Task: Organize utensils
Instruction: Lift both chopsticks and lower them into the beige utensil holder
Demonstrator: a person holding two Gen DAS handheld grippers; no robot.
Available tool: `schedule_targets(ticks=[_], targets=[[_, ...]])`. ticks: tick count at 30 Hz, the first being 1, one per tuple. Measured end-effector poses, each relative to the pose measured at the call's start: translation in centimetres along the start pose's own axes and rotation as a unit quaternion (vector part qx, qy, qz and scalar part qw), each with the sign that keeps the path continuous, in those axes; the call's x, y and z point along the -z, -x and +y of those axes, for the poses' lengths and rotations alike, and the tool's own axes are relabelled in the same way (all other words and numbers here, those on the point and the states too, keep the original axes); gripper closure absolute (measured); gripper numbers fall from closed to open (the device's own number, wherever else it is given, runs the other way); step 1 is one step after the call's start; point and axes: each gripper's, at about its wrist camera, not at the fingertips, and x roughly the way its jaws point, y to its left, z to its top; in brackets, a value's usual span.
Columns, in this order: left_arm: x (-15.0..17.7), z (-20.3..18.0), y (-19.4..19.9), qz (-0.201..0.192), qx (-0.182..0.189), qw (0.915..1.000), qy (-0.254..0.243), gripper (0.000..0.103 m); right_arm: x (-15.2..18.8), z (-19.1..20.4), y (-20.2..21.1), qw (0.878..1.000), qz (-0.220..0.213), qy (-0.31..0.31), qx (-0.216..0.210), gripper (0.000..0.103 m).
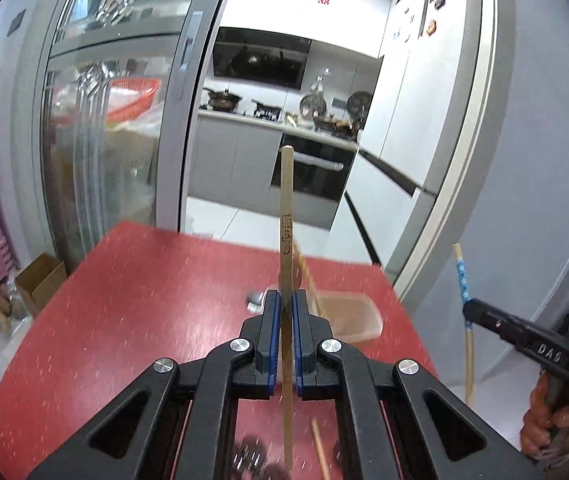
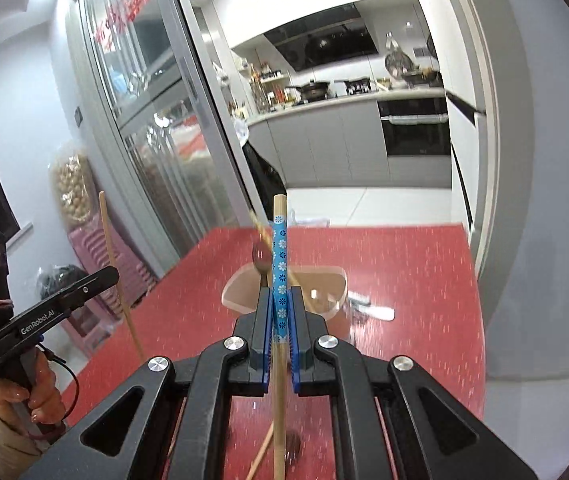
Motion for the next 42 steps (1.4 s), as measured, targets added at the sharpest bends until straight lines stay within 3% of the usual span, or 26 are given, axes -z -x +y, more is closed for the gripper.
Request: schedule_targets(ticks=[12, 24, 33, 42], targets=[[-5.3, -1.2, -7.2, -0.032, -0.010, 0.9994, -0.001, 0.072, -6.8, -1.3, -7.2, 0.999, -0.045, -0.003, 0.008, 0.095], [-6.1, -1.0, -13.0, -0.025, -0.017, 0.9995, 0.005, 0.072, -9.5, -1.9, -14.4, 0.997, -0.077, 0.021, 0.023, 0.095], [-4.3, -0.1, -14.7, -0.018, -0.027, 0.9994, 0.011, 0.072, -7.6, -1.3, -18.4, 0.992, -0.089, 0.075, 0.044, 0.095], [-1.7, -0.5, -15.6, 0.007, -0.034, 0.9993, -0.013, 0.072, -4.1, -1.7, -18.4, 0.992, -0.063, 0.097, 0.043, 0.095]])
